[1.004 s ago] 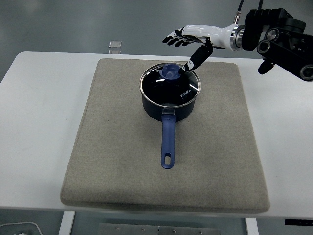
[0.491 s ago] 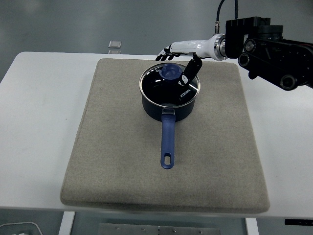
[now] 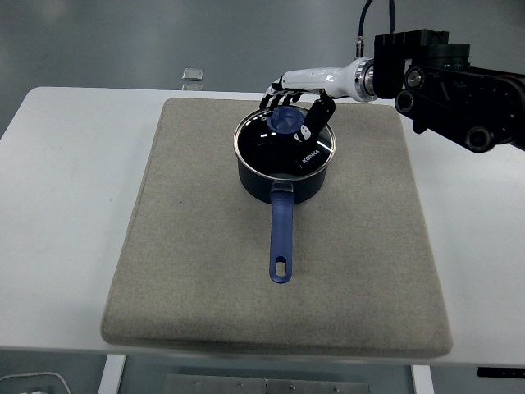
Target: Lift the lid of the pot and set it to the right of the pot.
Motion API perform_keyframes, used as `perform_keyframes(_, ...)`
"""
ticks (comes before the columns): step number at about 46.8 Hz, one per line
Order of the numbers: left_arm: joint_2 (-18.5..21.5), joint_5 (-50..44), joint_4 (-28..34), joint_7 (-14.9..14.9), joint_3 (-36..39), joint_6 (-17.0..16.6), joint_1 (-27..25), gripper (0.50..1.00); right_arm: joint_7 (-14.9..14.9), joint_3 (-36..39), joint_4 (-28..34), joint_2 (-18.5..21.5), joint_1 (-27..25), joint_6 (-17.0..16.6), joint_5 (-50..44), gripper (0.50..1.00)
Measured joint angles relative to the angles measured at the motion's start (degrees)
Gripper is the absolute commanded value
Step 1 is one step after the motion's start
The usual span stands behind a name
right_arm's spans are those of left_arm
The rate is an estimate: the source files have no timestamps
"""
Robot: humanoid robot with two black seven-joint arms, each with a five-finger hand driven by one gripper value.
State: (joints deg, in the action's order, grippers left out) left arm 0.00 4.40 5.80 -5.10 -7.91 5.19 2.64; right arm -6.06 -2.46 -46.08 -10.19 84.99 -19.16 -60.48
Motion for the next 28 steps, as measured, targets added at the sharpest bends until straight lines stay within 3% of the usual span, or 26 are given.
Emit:
perform_keyframes(14,0.0,0.0,0.0,0.0,0.0,0.0,0.0,1.0,0.0,0.0,-0.1,0.0,0.1,-0.5,0.1,0.721)
perform_keyframes(23,0.0,0.0,0.0,0.0,0.0,0.0,0.0,1.0,0.0,0.0,-0.1,0.0,0.1,-0.8,0.1,0.646)
perform_keyframes(28,0.0,0.0,0.0,0.0,0.0,0.0,0.0,1.0,0.0,0.0,-0.1,0.0,0.2,-0.9,0.1,0.57)
